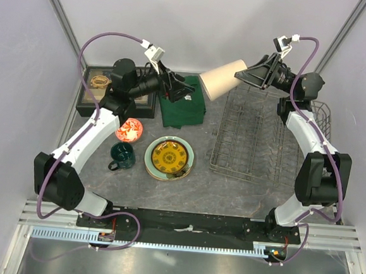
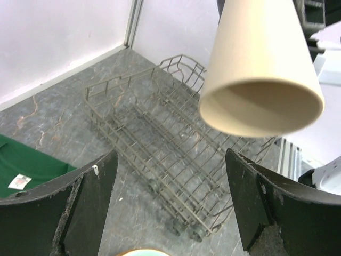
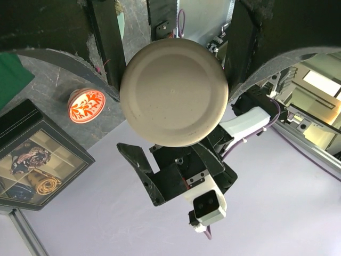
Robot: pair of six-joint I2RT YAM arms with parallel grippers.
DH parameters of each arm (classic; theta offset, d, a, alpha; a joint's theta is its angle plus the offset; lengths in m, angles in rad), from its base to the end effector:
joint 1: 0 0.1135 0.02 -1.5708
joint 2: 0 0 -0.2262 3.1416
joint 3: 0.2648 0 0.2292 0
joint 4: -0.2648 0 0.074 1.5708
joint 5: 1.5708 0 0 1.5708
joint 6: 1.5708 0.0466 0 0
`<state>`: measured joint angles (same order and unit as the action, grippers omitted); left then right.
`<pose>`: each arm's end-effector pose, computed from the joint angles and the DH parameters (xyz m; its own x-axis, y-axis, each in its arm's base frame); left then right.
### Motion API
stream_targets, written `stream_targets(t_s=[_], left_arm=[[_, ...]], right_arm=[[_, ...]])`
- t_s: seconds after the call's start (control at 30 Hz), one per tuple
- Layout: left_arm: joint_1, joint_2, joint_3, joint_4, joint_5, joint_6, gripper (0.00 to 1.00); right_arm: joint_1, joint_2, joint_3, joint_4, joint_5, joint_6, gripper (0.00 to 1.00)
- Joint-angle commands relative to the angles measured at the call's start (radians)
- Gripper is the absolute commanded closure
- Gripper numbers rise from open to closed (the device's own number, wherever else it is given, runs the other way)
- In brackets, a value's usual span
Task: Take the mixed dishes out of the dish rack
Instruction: Place the cup at the center of the board.
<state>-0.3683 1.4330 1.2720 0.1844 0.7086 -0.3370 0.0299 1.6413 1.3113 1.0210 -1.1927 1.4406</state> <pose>0.2935 -0.1458 0.3639 -0.2705 -0.1647 -0.9485 0.8380 0.4447 -0.3162 0.3335 0.0533 0.3823 -0.6380 0.3471 -0.6873 -0.7260 0.0262 0.6872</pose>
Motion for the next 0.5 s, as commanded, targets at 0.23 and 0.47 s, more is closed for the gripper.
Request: stream_targets(t_s=[0.23,0.47], left_arm=[[-0.030,0.063,0.095,0.078,0.031,-0.148,0.13],[-0.055,0.081,0.119,0.087,0.037,-0.198,0.16]], right_arm=[[0.036,-0.077,-0.001,-0.087,0.004,-0.133,0.54],[0.054,-0.104,-0.017,-0.177,0.005,-0.204,0.54]])
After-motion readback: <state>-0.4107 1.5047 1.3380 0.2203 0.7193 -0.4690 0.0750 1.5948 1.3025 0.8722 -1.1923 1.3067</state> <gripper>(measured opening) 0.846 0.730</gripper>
